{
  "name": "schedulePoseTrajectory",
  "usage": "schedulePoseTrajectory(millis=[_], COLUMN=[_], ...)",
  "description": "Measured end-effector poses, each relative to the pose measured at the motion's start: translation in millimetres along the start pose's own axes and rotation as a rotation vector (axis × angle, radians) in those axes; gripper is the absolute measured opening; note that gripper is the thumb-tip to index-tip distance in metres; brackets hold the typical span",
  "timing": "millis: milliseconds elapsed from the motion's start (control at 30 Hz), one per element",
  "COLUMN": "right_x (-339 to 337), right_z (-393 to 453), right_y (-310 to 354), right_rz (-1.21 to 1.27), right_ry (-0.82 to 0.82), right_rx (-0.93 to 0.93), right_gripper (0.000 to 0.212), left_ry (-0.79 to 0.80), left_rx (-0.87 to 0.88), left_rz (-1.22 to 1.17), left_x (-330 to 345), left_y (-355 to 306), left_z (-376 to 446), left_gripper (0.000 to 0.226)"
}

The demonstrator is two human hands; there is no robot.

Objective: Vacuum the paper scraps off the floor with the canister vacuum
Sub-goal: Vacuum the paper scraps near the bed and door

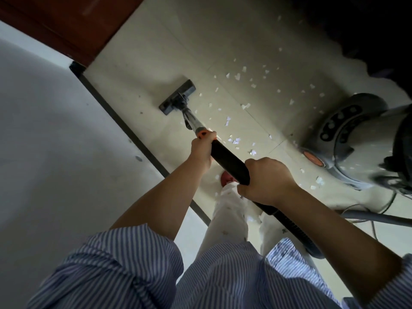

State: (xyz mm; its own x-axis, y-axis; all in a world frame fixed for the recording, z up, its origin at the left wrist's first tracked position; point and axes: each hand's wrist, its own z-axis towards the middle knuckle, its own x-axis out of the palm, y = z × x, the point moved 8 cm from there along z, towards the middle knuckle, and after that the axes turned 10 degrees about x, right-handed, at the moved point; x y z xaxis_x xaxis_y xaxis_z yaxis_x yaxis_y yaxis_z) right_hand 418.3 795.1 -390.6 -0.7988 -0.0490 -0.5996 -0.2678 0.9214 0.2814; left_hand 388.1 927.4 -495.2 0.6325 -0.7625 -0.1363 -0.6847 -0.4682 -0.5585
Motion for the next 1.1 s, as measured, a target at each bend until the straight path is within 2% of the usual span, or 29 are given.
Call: schedulePoseTrajectory(millis=[100, 267, 600, 733, 867, 1000, 1100], right_x=[-0.6, -1.8, 21.4, 26.3, 23.4, 15.8, 11.7], right_z=[-18.3, -52.1, -125.8, -151.5, -170.7, -180.4, -173.9], right_y=[-18.3, -52.9, -140.9, -165.9, -178.7, -179.1, -164.7], right_rz=[-0.013, -0.025, -0.021, -0.002, -0.02, -0.032, -0.022], right_ry=[0.006, -0.009, 0.005, -0.002, -0.016, -0.04, -0.055], right_rx=[0.008, 0.006, 0.032, 0.038, 0.024, 0.006, -0.021], right_gripper=[0.025, 0.04, 0.04, 0.038, 0.038, 0.038, 0.034], left_ry=[0.018, 0.056, 0.085, 0.087, 0.034, 0.034, 0.036], left_rx=[-0.025, -0.051, -0.061, -0.036, -0.003, 0.001, 0.043], left_rz=[0.042, 0.061, 0.051, 0.067, 0.027, 0.015, 0.018], left_x=[13.7, 46.7, 111.2, 129.1, 140.4, 138.3, 126.3], left_y=[13.8, 40.2, 115.4, 130.6, 135.4, 132.3, 118.6], left_z=[-15.4, -50.3, -120.9, -148.2, -166.6, -177.6, -170.1], left_gripper=[0.016, 0.017, 0.015, 0.021, 0.028, 0.01, 0.012])
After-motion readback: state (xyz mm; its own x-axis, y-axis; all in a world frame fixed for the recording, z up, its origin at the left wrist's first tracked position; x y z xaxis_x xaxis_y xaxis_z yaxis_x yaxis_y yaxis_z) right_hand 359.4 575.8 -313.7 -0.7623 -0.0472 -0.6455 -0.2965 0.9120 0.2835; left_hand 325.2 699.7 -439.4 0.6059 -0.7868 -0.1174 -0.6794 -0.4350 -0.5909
